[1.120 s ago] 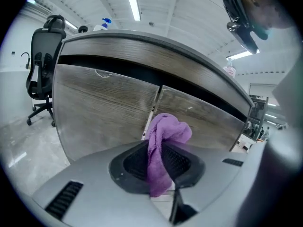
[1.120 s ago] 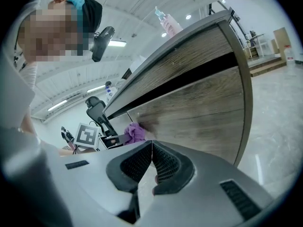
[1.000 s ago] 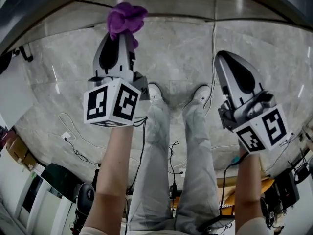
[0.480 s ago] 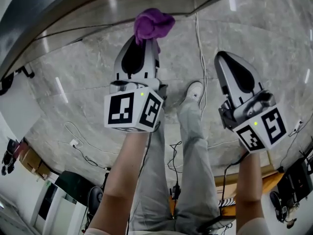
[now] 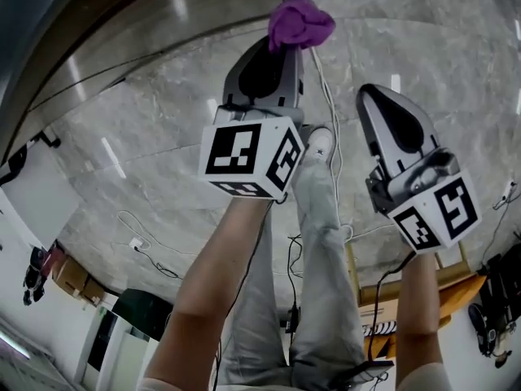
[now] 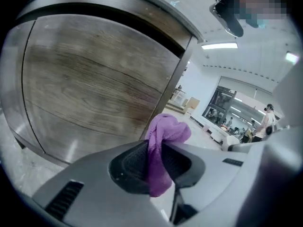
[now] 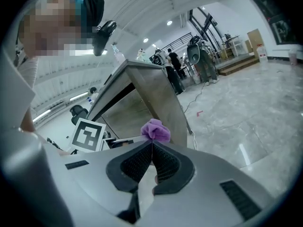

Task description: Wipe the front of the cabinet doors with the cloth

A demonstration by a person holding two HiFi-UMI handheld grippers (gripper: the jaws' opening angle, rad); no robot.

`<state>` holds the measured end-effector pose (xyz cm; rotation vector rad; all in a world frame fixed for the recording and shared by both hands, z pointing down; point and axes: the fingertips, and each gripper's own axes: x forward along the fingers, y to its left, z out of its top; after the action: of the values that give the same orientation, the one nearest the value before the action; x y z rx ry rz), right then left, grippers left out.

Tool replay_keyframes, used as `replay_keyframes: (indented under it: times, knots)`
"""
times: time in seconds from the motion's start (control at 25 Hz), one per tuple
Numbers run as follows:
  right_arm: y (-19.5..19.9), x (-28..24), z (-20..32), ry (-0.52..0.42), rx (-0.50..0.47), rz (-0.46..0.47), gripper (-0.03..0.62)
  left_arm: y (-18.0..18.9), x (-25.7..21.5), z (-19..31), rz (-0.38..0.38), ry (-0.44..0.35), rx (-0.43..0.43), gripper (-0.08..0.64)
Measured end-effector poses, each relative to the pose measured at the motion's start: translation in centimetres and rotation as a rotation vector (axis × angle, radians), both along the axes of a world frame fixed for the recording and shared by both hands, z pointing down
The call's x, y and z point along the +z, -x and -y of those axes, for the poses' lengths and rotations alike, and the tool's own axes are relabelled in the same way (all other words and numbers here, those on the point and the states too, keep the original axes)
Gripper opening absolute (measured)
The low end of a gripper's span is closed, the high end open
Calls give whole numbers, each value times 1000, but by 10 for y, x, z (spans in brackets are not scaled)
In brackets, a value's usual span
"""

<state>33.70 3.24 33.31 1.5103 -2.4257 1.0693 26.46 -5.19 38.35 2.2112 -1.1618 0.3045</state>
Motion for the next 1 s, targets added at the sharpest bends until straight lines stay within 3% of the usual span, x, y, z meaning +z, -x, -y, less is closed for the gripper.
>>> replay_keyframes:
  times: [0.16,0.52,1.0]
  knots:
    - [-11,4,-3,7,14,-6,28,-11,11,14,-4,13,-16,71]
    - [-12,2,-5,8,29,-25,28,2,11,26,17,2,-4,71]
    - [66,9,13,7,-3,-28,28,98,20,48,53,-21,-9,71]
